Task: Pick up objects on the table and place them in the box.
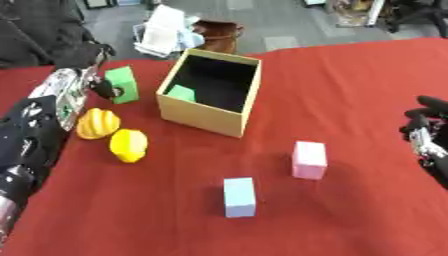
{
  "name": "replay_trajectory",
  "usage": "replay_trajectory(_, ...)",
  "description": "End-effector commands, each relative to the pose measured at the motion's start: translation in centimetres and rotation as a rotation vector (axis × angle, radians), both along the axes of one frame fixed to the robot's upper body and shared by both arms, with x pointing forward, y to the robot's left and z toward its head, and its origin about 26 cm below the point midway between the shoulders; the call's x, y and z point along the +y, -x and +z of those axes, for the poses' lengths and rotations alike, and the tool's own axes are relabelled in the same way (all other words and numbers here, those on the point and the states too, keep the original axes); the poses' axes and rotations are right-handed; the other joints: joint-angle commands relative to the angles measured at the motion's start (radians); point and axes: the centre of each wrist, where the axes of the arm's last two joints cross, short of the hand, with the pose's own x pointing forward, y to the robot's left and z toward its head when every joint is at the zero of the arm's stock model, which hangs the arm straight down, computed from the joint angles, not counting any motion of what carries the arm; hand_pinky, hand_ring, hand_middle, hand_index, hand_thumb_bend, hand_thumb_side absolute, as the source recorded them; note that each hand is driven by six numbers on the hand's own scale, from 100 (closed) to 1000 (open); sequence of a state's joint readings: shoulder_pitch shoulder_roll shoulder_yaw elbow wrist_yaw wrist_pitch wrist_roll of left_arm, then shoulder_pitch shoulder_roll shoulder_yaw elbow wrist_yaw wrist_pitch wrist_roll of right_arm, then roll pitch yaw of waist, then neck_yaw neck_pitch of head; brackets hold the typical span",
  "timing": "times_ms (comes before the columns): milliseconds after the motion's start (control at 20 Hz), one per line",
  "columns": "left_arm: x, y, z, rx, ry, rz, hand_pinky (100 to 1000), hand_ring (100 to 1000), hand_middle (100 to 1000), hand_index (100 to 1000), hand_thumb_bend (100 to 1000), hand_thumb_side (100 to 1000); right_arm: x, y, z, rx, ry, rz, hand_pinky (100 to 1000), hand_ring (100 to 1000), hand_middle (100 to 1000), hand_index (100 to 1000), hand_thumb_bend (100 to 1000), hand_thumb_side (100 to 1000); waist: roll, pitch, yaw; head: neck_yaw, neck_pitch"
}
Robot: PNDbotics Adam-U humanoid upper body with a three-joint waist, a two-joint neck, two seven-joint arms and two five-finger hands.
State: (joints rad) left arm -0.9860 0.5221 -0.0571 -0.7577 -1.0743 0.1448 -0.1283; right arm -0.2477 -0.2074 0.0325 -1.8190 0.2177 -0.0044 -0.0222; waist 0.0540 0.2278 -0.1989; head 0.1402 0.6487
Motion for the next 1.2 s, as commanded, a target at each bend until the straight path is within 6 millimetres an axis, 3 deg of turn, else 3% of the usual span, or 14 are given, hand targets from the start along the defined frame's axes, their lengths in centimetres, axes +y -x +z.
replay_trajectory(50, 2.0, 0.2, 2.7, -0.023, -0.026, 0.033, 755, 704, 764, 868, 617, 156, -0.1, 0.0, 0.9, -0.028, 0.017, 0.012, 622, 627, 673, 855, 100, 536, 0.014, -0.002, -0.007, 0.009, -0.018)
replay_trajectory(500, 4.4, 0.6, 3.9, -0.033, 0.008, 0.089, 764, 704, 761, 858, 600, 128, 0.0, -0.2, 1.8, -0.054, 0.029, 0.023, 621, 626, 672, 854, 100, 551, 0.043, 0.058, -0.045, 0.038, -0.051)
replay_trajectory(800, 4.5, 0.6, 3.0, -0.013, 0.023, 0.114, 743, 670, 733, 839, 574, 103, 0.0, -0.3, 2.2, -0.064, 0.031, 0.023, 621, 626, 672, 854, 100, 554, 0.05, 0.08, -0.057, 0.096, -0.069)
replay_trajectory(950, 4.4, 0.5, 2.8, -0.021, 0.017, 0.12, 650, 552, 592, 751, 484, 100, 0.0, -0.3, 2.2, -0.065, 0.03, 0.022, 621, 626, 672, 854, 100, 555, 0.05, 0.08, -0.057, 0.121, -0.07)
replay_trajectory(1200, 4.3, 0.7, 3.4, -0.047, -0.001, 0.111, 589, 487, 508, 683, 429, 100, 0.0, -0.3, 2.1, -0.064, 0.028, 0.021, 621, 627, 672, 854, 100, 553, 0.049, 0.07, -0.054, 0.146, -0.066)
